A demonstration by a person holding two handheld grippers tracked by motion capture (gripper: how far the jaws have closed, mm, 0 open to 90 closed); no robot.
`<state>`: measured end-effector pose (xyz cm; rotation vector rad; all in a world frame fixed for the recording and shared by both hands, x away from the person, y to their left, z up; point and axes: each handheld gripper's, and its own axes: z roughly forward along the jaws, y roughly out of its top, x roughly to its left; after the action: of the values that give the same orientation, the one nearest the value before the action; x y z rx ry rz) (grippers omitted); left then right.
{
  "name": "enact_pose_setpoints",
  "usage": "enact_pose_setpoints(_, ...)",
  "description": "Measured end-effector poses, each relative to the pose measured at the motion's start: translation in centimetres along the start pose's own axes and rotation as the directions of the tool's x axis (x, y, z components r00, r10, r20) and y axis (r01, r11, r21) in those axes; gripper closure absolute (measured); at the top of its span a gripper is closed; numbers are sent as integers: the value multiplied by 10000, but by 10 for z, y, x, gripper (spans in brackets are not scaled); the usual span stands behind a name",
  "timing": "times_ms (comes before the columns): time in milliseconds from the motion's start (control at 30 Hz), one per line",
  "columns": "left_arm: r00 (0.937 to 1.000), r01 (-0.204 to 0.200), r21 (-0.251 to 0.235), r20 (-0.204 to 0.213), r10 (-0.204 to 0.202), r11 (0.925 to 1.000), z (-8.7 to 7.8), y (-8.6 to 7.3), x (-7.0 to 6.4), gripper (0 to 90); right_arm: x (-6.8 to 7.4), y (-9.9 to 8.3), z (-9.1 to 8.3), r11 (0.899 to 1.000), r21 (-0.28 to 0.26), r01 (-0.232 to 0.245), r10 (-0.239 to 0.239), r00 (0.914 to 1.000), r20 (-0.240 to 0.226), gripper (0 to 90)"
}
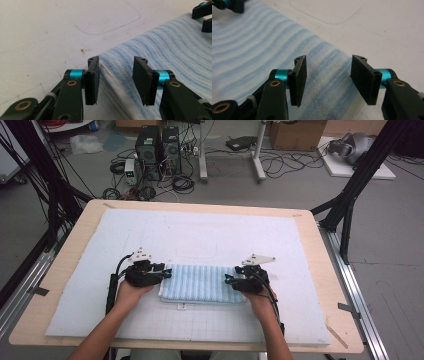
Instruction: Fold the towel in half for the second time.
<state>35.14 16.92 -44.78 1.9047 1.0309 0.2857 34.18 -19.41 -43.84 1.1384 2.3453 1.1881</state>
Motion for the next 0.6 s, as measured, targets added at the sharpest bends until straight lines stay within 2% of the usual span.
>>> enact_pose_setpoints(67,9999,117,340,-40,-116,9994,4,-2,1,570,-3,0,7,9996,288,30,-35,9999,154,474)
enact_pose_setpoints(100,9999,157,318,-39,-156,9994,4,-2,1,564,-5,0,8,9997,224,123,-127,9998,169,474)
enact_pose_setpoints(200,9995,-283,407,-157,290,9988,3,-2,0,531,-6,-3,3,9985,344,416,-430,9983,402,457)
enact_pose_setpoints(267,9997,-199,368,-132,204,9991,1,-3,1,518,-7,-5,-2,9985,306,449,-467,9972,586,409)
enact_pose_setpoints(300,9995,-286,344,-126,290,9990,-1,-2,2,504,-7,-6,-6,9986,237,475,-489,9967,649,382)
enact_pose_setpoints(433,9986,-520,-573,105,527,9970,-15,-2,3,456,-6,-9,-24,9988,-289,383,-356,9954,895,302)
enact_pose_setpoints(500,9974,-628,-1109,286,664,9918,-24,-1,5,402,-7,-10,-34,9975,-586,396,-342,9953,910,275)
enact_pose_setpoints(600,9976,-579,-1835,275,640,9813,-36,0,10,263,-8,-12,-48,9939,-1004,447,-345,9943,1009,239)
